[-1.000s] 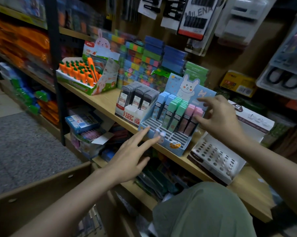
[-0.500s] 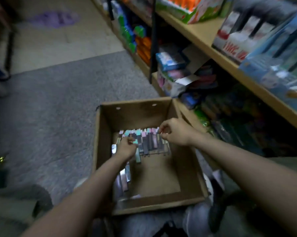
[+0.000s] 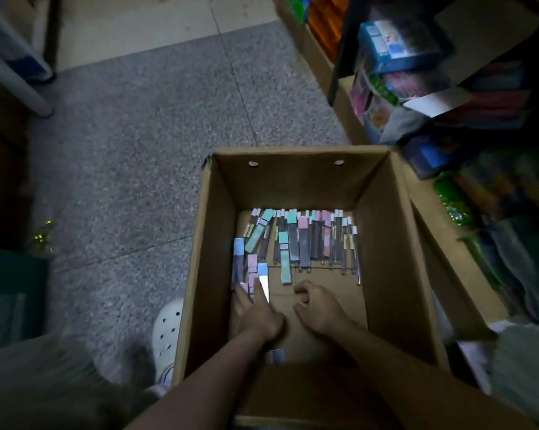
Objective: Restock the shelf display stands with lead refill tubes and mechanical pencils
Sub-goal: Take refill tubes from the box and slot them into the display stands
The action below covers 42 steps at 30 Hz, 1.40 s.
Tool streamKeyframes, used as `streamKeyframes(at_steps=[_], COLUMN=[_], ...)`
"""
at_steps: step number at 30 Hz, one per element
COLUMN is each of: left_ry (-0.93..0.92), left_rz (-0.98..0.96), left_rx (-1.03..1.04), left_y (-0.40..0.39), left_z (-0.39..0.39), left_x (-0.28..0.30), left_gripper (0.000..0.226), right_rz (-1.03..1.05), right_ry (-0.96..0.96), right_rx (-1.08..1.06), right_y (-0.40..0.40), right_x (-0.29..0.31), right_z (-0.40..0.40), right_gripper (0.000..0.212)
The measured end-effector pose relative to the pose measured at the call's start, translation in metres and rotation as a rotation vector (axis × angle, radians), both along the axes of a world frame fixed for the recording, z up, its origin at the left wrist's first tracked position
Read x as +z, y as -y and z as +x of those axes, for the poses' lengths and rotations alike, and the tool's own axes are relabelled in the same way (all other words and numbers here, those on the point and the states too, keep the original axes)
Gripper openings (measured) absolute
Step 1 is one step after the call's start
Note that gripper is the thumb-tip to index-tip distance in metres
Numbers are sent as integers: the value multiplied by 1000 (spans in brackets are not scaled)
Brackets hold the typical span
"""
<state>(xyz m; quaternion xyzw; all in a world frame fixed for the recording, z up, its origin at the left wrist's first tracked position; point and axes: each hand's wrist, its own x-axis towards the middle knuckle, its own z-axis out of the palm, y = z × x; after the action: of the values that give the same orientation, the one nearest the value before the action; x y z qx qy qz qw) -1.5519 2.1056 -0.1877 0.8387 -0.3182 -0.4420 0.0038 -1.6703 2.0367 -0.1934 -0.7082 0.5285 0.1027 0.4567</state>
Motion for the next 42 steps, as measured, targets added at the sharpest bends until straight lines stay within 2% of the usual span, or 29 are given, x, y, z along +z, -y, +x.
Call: streamKeyframes(at_steps=[6, 10, 14, 16, 20, 24, 30, 34, 38, 42], left_ry=[-69, 6, -117, -135, -151, -125, -66, -181, -220, -280], left_rz=[-122, -317, -303, -250, -204, -203, -328, -376, -378, -379], left_rx=[-95, 66, 399, 473, 531, 530, 522, 523, 585, 616], left_y=[0, 1, 6, 9, 13, 13, 14, 22, 31, 34], left_z=[-12, -4, 5, 4, 6, 8, 11, 11, 14, 14], left_x=[0, -6, -14, -17, -23, -23, -15, -8, -3, 0], left_gripper=[82, 64, 68, 65, 43, 35, 24, 25, 48, 48], right_rz=[23, 2, 13, 28, 9, -6, 2, 35, 128, 169], right_ry=[19, 37, 54, 59, 45, 41, 52, 84, 80, 161], right_rx=[-132, -253, -344, -373, -373, -351, -330, -324, -277, -406], right_y=[-5, -7, -12, -16, -17, -16, -12, -9, -3, 14], right_x=[-23, -31, -36, -38, -41, -43, -44, -42, -36, -25], right_z=[4, 5, 9, 14, 17, 20, 18, 12, 8, 1], right_gripper=[35, 31, 31, 30, 26, 22, 18, 5, 14, 17])
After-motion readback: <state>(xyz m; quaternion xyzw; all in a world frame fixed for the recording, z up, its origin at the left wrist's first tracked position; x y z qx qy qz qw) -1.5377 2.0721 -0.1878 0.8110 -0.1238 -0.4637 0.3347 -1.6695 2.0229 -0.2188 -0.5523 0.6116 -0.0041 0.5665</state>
